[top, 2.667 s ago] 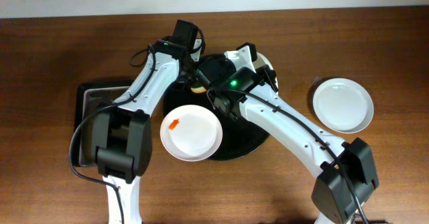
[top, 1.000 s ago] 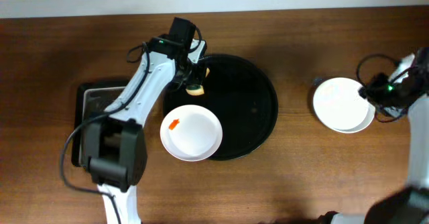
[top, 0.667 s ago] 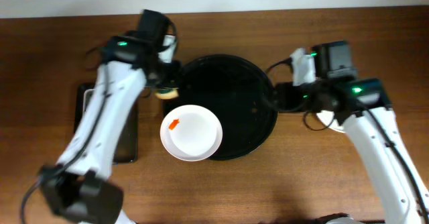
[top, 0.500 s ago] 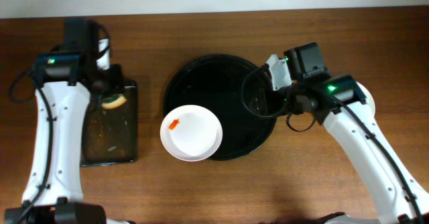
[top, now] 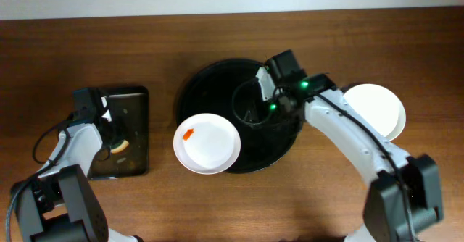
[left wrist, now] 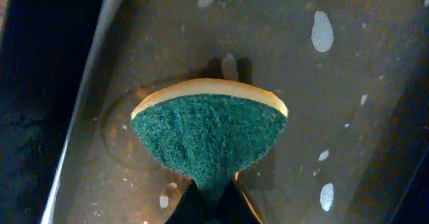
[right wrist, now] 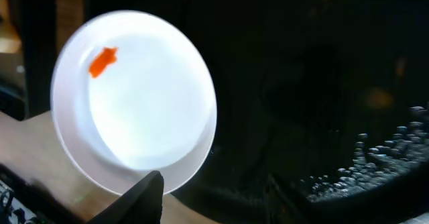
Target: Clean dirty plates on tray and stack at the side
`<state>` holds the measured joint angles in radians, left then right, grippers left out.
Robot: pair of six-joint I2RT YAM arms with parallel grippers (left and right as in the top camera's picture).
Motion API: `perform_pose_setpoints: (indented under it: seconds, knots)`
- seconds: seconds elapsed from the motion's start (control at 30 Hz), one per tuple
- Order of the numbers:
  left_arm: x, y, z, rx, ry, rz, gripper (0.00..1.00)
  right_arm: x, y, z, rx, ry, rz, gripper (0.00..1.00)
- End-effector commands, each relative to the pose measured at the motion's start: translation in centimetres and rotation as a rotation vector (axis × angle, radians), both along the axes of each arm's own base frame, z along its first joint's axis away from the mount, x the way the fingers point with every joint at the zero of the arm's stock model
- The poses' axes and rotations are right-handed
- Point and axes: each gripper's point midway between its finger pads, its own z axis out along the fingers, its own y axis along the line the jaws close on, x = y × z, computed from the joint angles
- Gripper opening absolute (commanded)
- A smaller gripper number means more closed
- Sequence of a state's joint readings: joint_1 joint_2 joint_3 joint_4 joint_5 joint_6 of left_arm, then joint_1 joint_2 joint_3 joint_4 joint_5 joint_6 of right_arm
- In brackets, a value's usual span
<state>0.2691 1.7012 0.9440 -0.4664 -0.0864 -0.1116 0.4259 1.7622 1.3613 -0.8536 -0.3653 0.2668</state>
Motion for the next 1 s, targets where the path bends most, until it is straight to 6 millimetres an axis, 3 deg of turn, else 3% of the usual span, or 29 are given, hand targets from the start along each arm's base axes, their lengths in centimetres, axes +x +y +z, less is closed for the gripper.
perform_pose_setpoints:
  seconds: [0.0,0.13,0.23,0.33,0.4,0.5,0.57,0.6,0.77,0.87,0.97]
  knots:
    - [-0.3,0.1,-0.3,0.004,0.018,-0.018,0.0,-0.3,1.3,-4.0,-0.042,0.091,-0.02,0.5]
    - [-0.5,0.0,-0.4,0.001,0.025,-0.018,0.0,-1.4,2.8,-7.6,-0.071,0.16,0.023,0.51]
    - [-0.5,0.0,-0.4,0.001,0.025,-0.018,0.0,-2.6,4.1,-8.1,-0.082,0.171,0.061,0.51]
    - [-0.5,0.0,-0.4,0.002,0.025,-0.018,0.0,-2.9,3.3,-9.1,-0.173,0.175,-0.041,0.5]
    - [-0.5,0.0,-0.4,0.002,0.025,-0.018,0.0,-3.2,3.2,-9.7,-0.173,0.194,-0.075,0.43]
    - [-0.4,0.0,-0.4,0.002,0.024,-0.018,0.0,-2.9,3.9,-9.5,-0.132,0.203,-0.119,0.23]
    - [-0.5,0.0,-0.4,0.002,0.024,-0.018,0.0,-2.2,3.2,-9.7,-0.166,0.189,-0.188,0.07]
    - [-0.5,0.0,-0.4,0.002,0.024,-0.018,0.0,-1.5,2.6,-9.9,-0.197,0.161,-0.23,0.04]
    - [-0.4,0.0,-0.4,0.002,0.024,-0.018,0.0,2.7,-0.8,-9.6,-0.272,0.004,-0.256,0.04]
    - [-0.5,0.0,-0.4,0.001,0.024,-0.018,0.0,6.7,-2.3,-8.6,-0.266,-0.172,-0.087,0.04]
    - [-0.5,0.0,-0.4,0.001,0.024,-0.018,0.0,7.8,-4.2,-8.5,-0.355,-0.255,0.075,0.04]
